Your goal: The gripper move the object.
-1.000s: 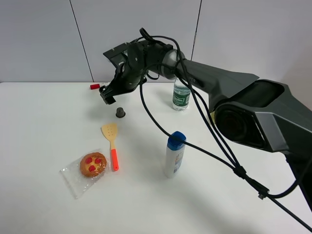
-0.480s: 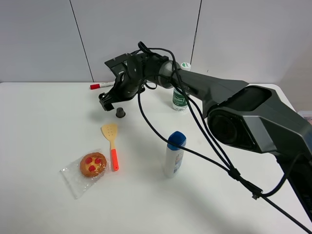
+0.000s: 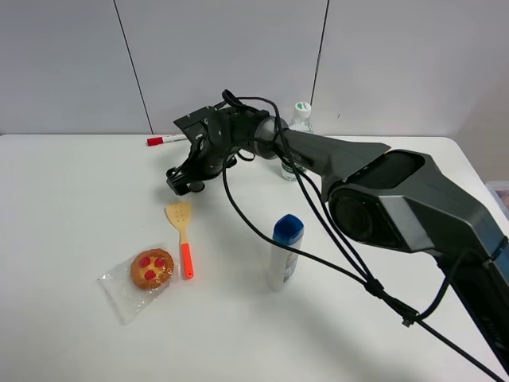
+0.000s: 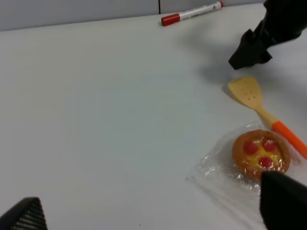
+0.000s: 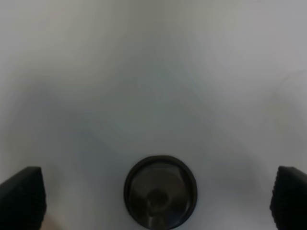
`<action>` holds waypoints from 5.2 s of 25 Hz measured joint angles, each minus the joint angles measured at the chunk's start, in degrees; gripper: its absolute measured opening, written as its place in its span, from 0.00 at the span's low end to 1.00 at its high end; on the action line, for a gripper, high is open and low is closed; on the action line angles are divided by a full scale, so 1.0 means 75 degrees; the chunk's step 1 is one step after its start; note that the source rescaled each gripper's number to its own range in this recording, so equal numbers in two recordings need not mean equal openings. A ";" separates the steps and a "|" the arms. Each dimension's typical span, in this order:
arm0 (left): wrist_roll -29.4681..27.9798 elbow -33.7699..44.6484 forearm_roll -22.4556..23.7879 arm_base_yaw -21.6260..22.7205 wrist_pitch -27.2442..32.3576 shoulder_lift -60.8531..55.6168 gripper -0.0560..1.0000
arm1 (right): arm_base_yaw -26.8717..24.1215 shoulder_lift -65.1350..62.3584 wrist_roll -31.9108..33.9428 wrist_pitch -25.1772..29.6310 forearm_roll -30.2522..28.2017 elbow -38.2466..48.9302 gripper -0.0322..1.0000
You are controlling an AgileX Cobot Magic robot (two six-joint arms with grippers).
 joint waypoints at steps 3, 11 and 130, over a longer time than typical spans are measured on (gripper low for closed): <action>0.0000 0.0000 0.0000 0.0000 0.0000 0.0000 1.00 | 0.0000 0.0026 0.0000 -0.0178 0.0057 0.0000 0.91; 0.0000 0.0000 0.0000 0.0000 0.0000 0.0000 1.00 | 0.0000 0.0126 -0.0007 -0.0469 0.0342 0.0000 0.91; 0.0000 0.0006 0.0000 0.0000 0.0000 0.0000 1.00 | 0.0087 -0.4422 -0.0205 0.4229 -0.1025 -0.0067 0.03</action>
